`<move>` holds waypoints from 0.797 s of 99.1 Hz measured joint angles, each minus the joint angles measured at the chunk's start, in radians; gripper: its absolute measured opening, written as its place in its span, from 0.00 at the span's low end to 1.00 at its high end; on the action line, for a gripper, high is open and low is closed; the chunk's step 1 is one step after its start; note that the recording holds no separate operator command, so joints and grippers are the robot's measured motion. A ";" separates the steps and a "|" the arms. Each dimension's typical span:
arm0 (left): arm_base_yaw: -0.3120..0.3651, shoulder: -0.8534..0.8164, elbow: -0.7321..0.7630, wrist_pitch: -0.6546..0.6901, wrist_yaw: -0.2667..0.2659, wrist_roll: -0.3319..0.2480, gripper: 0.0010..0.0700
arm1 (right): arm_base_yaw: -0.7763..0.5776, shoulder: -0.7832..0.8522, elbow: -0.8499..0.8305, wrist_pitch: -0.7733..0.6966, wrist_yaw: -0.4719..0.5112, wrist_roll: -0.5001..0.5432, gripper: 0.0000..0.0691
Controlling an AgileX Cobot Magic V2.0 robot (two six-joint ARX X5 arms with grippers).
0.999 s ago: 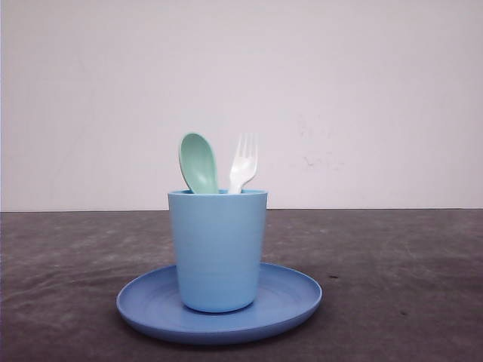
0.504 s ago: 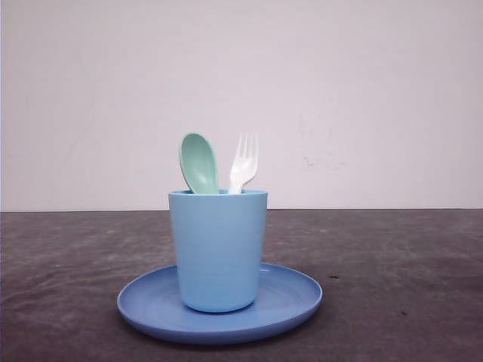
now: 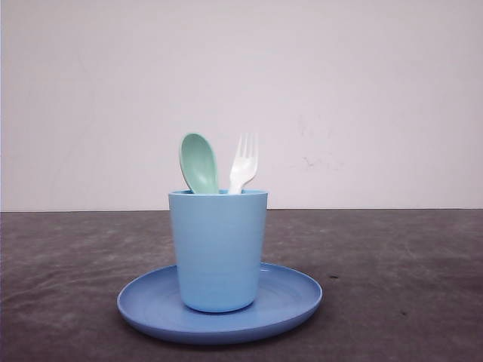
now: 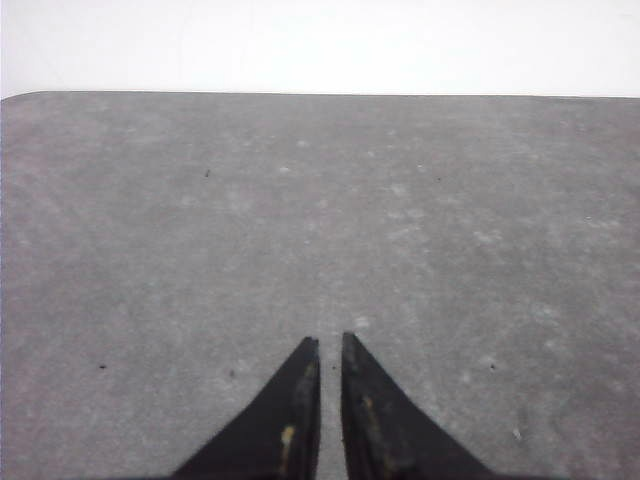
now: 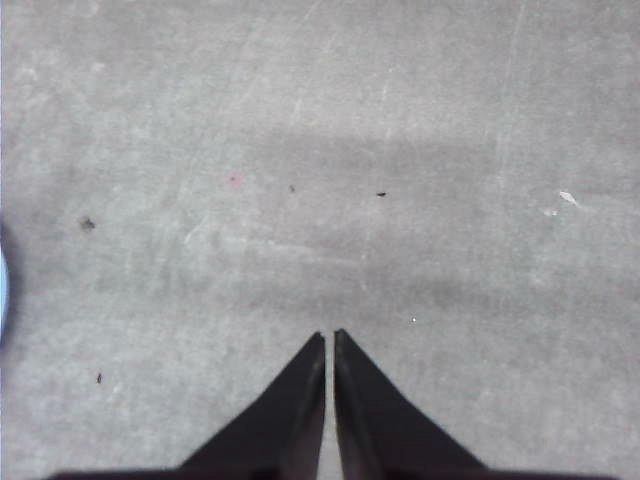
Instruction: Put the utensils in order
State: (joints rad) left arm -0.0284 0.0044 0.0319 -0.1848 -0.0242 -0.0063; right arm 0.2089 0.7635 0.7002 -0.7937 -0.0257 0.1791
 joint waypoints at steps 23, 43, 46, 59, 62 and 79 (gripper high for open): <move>0.000 0.000 0.000 0.000 0.000 0.000 0.00 | 0.000 0.000 0.000 0.001 0.000 0.000 0.02; 0.000 0.000 0.000 0.000 0.000 0.000 0.00 | 0.000 0.000 0.000 0.000 0.000 0.000 0.02; 0.000 0.000 0.000 0.000 0.000 0.000 0.00 | 0.000 0.000 0.000 0.001 0.000 0.000 0.02; 0.000 0.000 0.000 0.000 0.000 0.001 0.00 | 0.000 0.000 0.000 0.001 0.000 0.000 0.02; 0.000 0.000 0.000 0.000 0.000 0.003 0.00 | 0.000 0.000 0.000 0.001 0.000 0.000 0.02; 0.000 0.000 0.000 0.000 0.000 0.006 0.00 | -0.016 -0.057 -0.009 0.047 0.077 -0.012 0.02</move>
State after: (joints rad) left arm -0.0284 0.0044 0.0319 -0.1848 -0.0242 -0.0002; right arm 0.1925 0.7063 0.6914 -0.7467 0.0513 0.1669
